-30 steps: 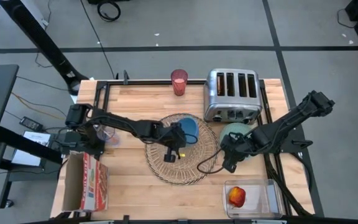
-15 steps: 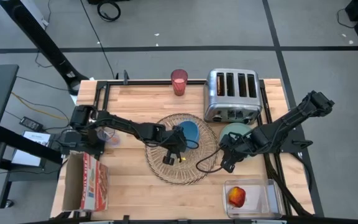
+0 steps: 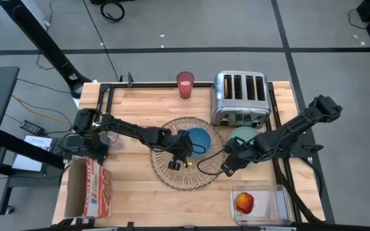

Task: Arrange a breakfast setting
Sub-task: Put the blue bowl on the placemat, then put the green plate on the placemat to the bottom left of the blue bowl

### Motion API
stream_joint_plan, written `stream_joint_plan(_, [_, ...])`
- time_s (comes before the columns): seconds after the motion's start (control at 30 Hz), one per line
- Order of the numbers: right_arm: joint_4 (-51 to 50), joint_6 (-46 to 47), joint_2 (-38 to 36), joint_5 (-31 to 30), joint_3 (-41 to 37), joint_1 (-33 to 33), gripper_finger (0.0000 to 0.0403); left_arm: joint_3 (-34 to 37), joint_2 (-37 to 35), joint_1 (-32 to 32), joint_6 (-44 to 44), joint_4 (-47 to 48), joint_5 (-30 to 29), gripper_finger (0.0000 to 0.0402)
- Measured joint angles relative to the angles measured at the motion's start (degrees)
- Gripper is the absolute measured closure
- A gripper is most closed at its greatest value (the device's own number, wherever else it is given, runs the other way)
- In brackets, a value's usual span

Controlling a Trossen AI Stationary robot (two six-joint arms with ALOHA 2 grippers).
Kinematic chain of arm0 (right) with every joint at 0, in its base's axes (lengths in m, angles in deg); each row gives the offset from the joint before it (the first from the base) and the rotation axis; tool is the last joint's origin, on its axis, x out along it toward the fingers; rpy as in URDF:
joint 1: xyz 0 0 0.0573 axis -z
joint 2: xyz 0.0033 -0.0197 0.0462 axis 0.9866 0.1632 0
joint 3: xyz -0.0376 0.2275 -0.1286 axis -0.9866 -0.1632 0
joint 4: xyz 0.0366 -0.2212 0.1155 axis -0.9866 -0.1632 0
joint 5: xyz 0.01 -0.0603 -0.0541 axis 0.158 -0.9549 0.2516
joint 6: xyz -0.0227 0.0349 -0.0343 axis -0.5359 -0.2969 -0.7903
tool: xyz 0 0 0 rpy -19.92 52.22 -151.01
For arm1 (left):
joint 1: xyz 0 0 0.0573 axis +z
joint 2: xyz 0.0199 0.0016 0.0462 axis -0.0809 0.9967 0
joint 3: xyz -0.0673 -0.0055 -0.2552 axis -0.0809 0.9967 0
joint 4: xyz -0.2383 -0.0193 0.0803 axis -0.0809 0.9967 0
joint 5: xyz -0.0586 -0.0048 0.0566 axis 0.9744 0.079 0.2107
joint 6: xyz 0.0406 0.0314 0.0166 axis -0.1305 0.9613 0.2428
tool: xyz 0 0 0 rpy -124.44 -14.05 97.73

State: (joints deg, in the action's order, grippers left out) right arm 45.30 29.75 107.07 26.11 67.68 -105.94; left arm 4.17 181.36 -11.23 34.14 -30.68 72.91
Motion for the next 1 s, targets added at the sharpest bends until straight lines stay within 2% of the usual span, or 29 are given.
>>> stream_joint_plan(0.17, [-4.1,3.1,0.9,-0.1,0.0,3.1,0.0256,0.0,-0.5,-0.4,-0.9,2.7,1.2,0.0273])
stream_joint_plan(0.43, [-3.0,-2.2,5.3,0.2,0.0,9.8,0.0257,0.0,-6.3,-0.8,-4.8,6.1,2.2,0.0271])
stream_joint_plan(0.53, [-4.1,-2.8,8.7,1.8,0.0,12.0,0.0257,0.0,-11.7,-0.8,-8.7,10.1,2.6,0.0271])
stream_joint_plan(0.73, [-4.8,-3.8,14.4,4.5,-0.1,14.1,0.0257,0.0,-27.9,-1.8,-19.7,23.1,4.1,0.0271])
stream_joint_plan(0.87, [-4.8,-5.1,17.0,7.2,-0.1,14.4,0.0262,0.0,-38.4,-4.6,-25.9,23.5,4.1,0.0271])
stream_joint_plan(1.0, [-5.4,-4.6,17.9,8.2,0.0,14.0,0.0292,0.0,-46.8,-8.7,-30.0,21.6,1.6,0.0272])
